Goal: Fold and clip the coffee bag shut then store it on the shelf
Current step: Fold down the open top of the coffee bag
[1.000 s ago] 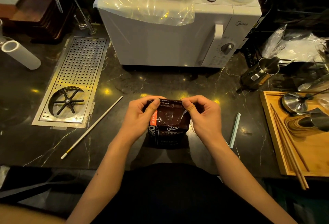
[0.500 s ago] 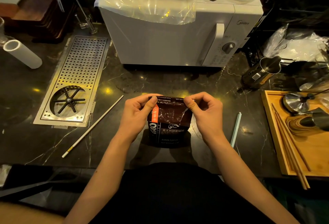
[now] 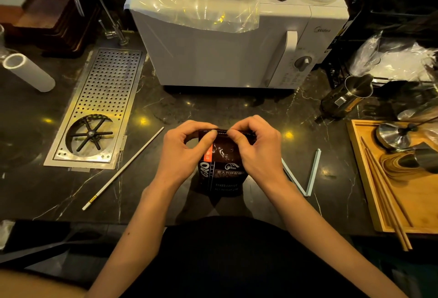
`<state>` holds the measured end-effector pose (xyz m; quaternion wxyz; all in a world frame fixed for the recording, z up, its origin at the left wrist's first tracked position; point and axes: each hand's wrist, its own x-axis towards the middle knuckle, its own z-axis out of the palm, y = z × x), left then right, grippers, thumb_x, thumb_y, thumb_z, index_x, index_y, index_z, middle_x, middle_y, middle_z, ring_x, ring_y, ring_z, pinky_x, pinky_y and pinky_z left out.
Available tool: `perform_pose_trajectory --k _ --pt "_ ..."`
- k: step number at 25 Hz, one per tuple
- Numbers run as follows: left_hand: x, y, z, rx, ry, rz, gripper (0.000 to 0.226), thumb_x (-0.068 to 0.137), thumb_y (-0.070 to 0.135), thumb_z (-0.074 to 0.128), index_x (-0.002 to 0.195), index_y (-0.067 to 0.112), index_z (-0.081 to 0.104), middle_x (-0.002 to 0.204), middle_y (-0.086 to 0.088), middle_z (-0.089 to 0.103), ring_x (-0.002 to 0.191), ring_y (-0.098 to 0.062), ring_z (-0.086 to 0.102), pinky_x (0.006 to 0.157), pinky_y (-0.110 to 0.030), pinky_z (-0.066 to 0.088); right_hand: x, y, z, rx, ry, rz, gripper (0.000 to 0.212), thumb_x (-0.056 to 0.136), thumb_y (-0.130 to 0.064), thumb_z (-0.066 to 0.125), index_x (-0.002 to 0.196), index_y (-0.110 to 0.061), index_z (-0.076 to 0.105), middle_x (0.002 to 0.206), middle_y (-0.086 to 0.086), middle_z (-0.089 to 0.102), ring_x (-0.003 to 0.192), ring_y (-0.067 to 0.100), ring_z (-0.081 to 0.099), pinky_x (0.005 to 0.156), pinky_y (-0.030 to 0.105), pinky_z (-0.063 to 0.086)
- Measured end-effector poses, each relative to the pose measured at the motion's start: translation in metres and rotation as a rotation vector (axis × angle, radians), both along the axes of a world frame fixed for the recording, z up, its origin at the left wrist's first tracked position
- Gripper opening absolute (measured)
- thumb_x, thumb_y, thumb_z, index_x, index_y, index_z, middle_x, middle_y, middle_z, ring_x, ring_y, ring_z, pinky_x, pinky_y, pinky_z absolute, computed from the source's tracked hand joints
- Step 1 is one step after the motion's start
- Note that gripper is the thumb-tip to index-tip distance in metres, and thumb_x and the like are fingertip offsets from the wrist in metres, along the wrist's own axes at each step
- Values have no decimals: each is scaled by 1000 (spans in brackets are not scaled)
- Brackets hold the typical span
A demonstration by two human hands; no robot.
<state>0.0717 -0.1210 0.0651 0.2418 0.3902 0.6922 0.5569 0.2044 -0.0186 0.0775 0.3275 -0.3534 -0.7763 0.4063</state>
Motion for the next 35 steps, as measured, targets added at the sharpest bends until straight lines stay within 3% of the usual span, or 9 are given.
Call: perform_pose_trajectory --k 5,11,25,30,35 --pt "0 1 -1 19 24 16 17 84 16 73 90 32 72 91 4 72 92 -18 69 86 -42 56 -1 -2 -2 -11 34 20 8 81 -4 73 75 -6 69 76 1 63 75 9 59 69 18 46" --pt "2 1 1 23 16 -3 15 85 16 73 92 28 74 93 3 74 93 -17 70 87 -45 56 1 -3 -2 -7 40 41 8 81 -2 72 75 -4 68 76 3 63 75 10 58 69 23 47" --pt "5 0 5 31 225 61 9 82 13 75 87 20 75 83 13 70 84 -7 65 80 -31 53 10 2 6 -82 -59 92 6 90 -13 66 87 -15 72 86 -6 67 86 6 63 79 21 49" --pt "4 2 9 40 422 39 5 82 15 77 86 13 77 82 5 72 81 -10 64 77 -27 50 7 -3 1 68 -78 -20 8 87 -9 68 80 -12 67 79 -6 62 79 4 58 71 10 42" --pt "4 3 8 19 378 19 10 82 20 77 91 15 78 85 5 74 83 -11 64 77 -28 50 6 -6 -2 131 -58 -4 8 87 -7 68 79 -8 67 79 -2 62 75 7 56 69 13 42"
